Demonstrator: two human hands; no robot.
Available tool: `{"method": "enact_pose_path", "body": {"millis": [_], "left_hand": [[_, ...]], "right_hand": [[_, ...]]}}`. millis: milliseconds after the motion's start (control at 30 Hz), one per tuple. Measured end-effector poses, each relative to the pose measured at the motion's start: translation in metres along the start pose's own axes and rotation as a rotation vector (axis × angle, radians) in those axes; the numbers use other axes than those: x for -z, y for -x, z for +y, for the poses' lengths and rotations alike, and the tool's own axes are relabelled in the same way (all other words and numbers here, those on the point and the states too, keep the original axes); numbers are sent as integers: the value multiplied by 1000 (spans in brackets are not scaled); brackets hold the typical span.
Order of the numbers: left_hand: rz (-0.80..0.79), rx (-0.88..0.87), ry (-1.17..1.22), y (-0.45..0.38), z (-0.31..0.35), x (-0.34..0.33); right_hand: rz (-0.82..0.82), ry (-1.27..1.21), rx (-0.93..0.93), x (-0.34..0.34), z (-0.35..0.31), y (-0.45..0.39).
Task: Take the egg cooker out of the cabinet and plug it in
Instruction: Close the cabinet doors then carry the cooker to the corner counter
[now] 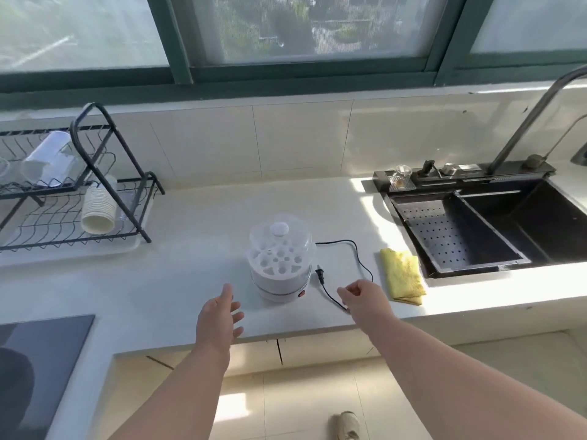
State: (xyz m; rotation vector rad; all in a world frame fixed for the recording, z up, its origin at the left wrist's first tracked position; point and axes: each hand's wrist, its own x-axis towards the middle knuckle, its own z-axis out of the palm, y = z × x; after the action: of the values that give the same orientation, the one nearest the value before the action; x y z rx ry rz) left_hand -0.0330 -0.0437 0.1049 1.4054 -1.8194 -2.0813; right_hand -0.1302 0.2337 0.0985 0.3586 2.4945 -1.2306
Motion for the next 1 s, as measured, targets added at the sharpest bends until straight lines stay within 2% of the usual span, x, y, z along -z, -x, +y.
{"method": "enact_pose_path", "body": {"millis": [67, 267, 400, 567, 667, 833, 1000], "left_hand": [[42, 18, 17, -7, -1, -6], [175, 47, 71, -23, 2, -17], [235, 55, 126, -31, 8, -26], [277, 80, 144, -33, 9, -36], [297, 83, 150, -35, 10, -39], [314, 71, 159, -35, 15, -46], [281, 85, 171, -36, 20, -51]], "right_hand": [[-24, 169, 28, -2, -4, -24], [-149, 332, 3, -25, -12, -73], [-160, 641, 160, -34, -14, -95], [-228, 704, 211, -39, -17, -106], [-245, 560, 145, -37, -23, -115], [-173, -20, -33, -29, -37, -126], [-215, -283, -221, -26, -50, -129]]}}
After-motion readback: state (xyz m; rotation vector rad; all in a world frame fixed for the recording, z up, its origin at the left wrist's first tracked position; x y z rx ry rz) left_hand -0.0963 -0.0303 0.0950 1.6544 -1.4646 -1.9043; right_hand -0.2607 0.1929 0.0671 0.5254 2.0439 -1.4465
